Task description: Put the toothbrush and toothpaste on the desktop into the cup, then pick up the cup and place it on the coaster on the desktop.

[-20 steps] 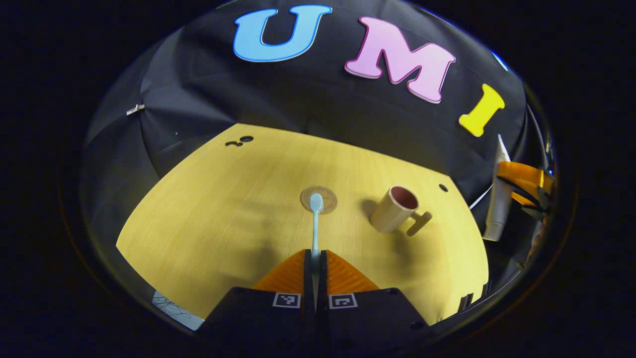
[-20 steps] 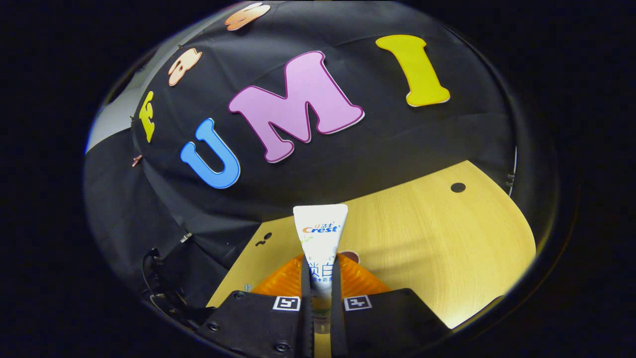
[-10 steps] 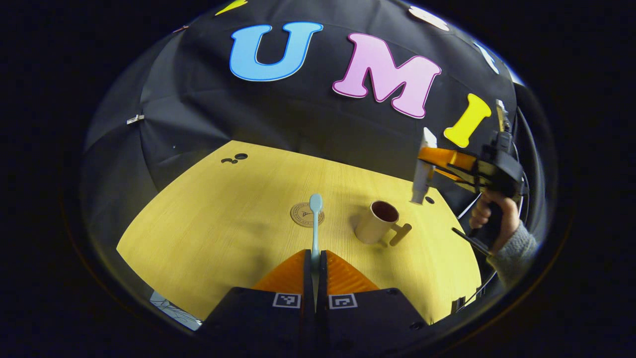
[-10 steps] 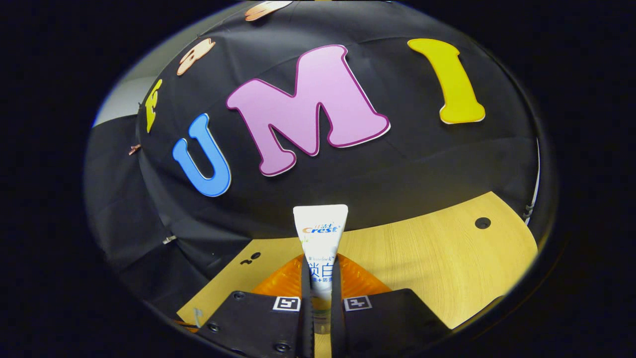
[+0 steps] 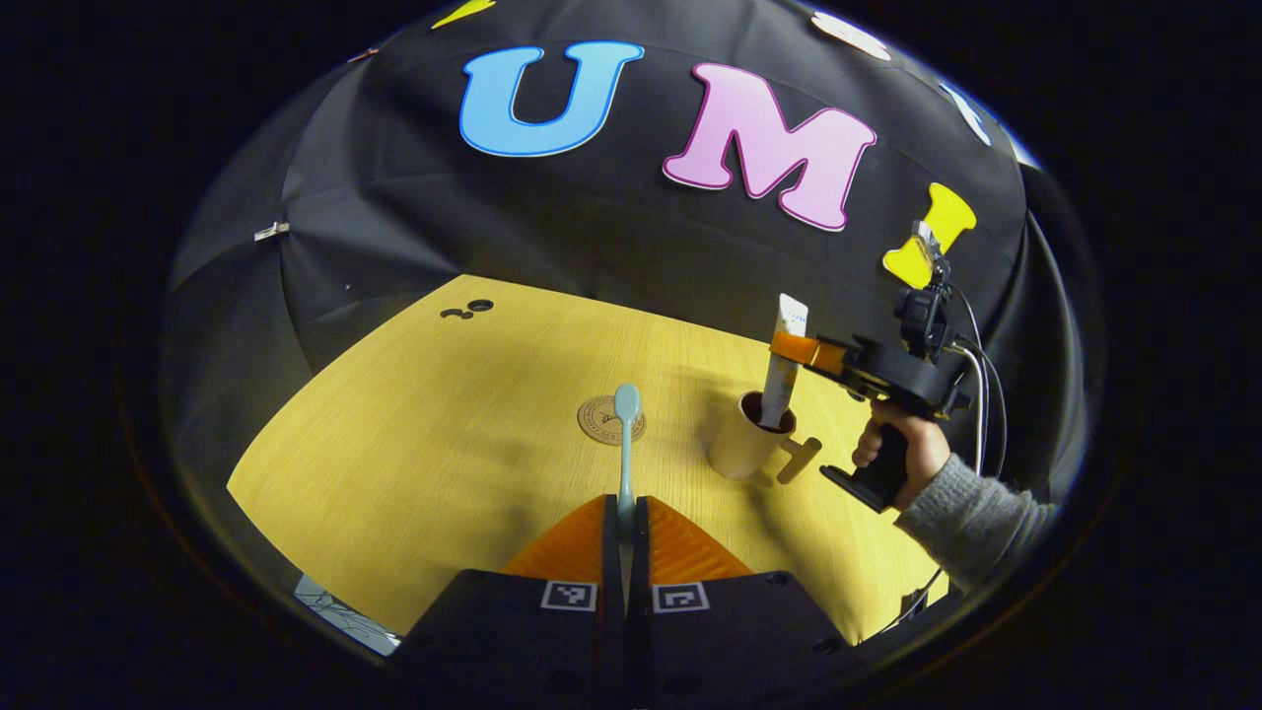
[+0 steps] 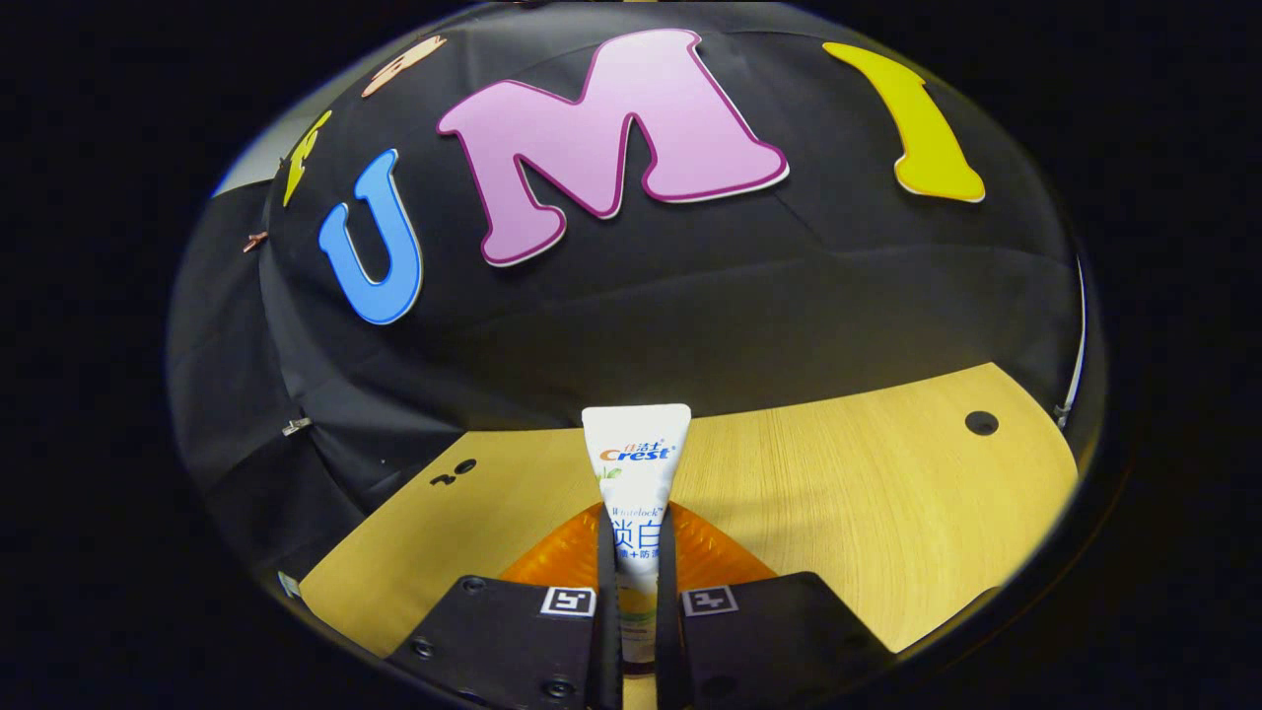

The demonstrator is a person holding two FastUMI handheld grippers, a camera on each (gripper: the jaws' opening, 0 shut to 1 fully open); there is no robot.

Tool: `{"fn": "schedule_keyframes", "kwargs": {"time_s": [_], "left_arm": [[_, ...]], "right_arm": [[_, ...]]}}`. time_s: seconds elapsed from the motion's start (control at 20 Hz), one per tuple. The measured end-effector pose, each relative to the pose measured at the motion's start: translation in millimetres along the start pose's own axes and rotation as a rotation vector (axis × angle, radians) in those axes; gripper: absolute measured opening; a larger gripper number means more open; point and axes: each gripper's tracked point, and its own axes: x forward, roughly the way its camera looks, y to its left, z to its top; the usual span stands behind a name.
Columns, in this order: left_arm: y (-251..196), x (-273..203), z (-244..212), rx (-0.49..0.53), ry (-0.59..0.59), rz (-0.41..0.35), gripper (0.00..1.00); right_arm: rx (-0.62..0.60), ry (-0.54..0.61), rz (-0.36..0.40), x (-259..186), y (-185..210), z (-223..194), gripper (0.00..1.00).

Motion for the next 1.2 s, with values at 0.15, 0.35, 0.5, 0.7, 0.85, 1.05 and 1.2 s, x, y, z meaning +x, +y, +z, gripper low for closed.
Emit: {"fn": "schedule_keyframes", "kwargs": {"time_s": [0.15, 0.35, 0.5, 0.7, 0.85, 1.05, 1.2], "left_arm": [[0.1, 0.7, -4.2, -0.005, 0.007, 0.004, 0.06], [-3.6, 4.0, -3.8, -0.009, 0.005, 0.003, 0.06], [-6.4, 6.2, -2.5, -0.015, 0.003, 0.0, 0.06], [-13.2, 9.2, 1.6, -0.023, -0.006, -0.013, 0.06], [-20.1, 14.8, 9.5, -0.046, -0.02, -0.021, 0.06], [-39.0, 28.7, 30.8, -0.101, -0.066, -0.048, 0.06], [-59.7, 43.7, 56.8, -0.149, -0.122, -0.079, 0.06]], "right_arm": [[-0.022, 0.019, -0.012, 1.0, -2.3, -22.4, 0.17], [-0.052, 0.007, -0.01, -1.3, -0.9, -26.5, 0.17], [-0.044, 0.029, -0.014, -4.5, -2.2, -30.9, 0.2], [-0.033, 0.091, -0.021, -10.2, -7.3, -46.2, 0.25], [-0.008, 0.111, -0.02, -14.9, -6.0, -48.2, 0.34], [0.036, 0.111, -0.058, -28.3, -15.3, -37.4, 0.47], [0.078, 0.11, -0.059, -40.7, -22.0, -32.5, 0.51]]}}
